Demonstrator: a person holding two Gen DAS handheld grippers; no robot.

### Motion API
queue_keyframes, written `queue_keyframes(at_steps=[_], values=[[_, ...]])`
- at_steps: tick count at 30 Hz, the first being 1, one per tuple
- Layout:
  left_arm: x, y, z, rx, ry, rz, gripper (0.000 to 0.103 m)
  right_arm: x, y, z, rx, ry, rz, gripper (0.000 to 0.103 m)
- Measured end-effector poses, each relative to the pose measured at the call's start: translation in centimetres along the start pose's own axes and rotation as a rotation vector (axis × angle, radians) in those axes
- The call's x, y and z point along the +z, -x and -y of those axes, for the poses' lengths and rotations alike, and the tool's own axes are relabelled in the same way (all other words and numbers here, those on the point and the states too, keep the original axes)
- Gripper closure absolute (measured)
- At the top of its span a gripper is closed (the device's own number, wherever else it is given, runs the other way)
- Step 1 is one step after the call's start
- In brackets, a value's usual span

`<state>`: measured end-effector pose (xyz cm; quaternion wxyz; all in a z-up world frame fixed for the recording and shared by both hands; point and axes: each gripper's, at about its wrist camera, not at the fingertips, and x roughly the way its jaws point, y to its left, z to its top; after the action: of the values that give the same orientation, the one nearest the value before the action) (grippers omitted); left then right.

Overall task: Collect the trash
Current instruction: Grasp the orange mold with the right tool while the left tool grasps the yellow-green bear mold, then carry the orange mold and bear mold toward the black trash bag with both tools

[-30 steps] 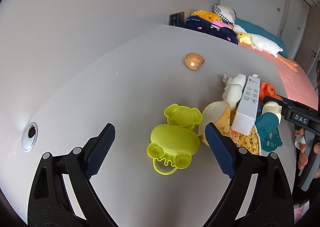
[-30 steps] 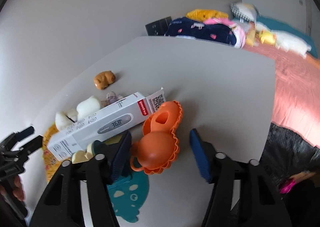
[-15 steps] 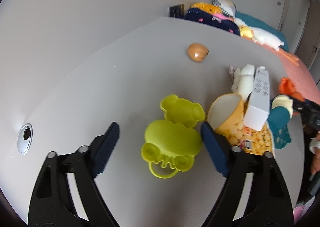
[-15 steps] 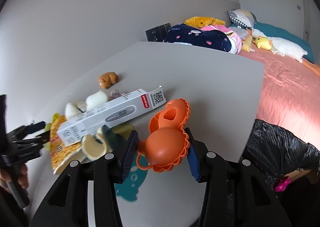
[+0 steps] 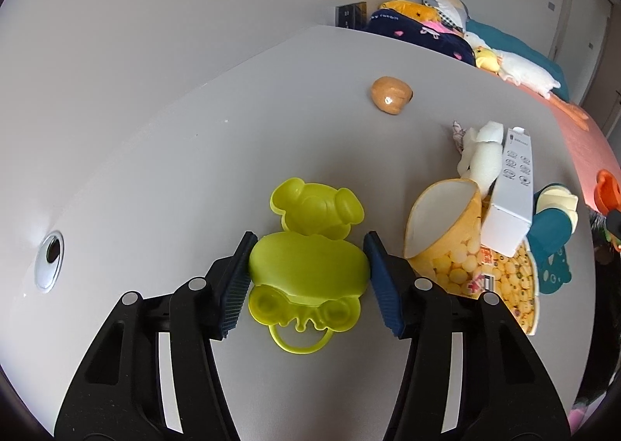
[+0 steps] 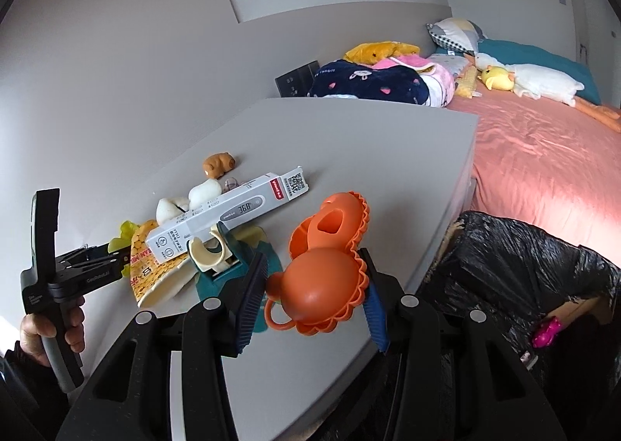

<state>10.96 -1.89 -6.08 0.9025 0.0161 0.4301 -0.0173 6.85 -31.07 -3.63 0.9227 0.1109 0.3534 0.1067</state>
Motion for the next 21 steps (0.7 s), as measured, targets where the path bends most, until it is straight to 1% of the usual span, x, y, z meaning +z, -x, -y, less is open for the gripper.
queue_keyframes(at_steps=[4, 7, 9, 14, 21], values=[[-0.3, 1.1, 0.3, 0.009, 0.007, 0.015, 0.048, -0.3, 1.2, 0.5, 0.006, -0.017, 0.018, 0.055], [-0.5, 2.2, 0.5, 0.029, 0.015, 0.043, 0.048, -0.6, 2.0, 0.9, 0.012, -0.024, 0.027, 0.055], [-0.6, 2.9, 0.4, 0.028, 0.031, 0.055, 0.048, -0.7, 2.5, 1.0, 0.017, -0.030, 0.030, 0.055], [-0.8, 4.7, 1.1, 0.007, 0.039, 0.075, 0.048, -1.3, 3.9, 1.4, 0.033, -0.043, 0.043, 0.055], [-0.8, 6.5, 4.4, -0.039, -0.012, 0.112, 0.048, -1.9, 5.9, 2.3, 0.035, -0.057, 0.067, 0.055]])
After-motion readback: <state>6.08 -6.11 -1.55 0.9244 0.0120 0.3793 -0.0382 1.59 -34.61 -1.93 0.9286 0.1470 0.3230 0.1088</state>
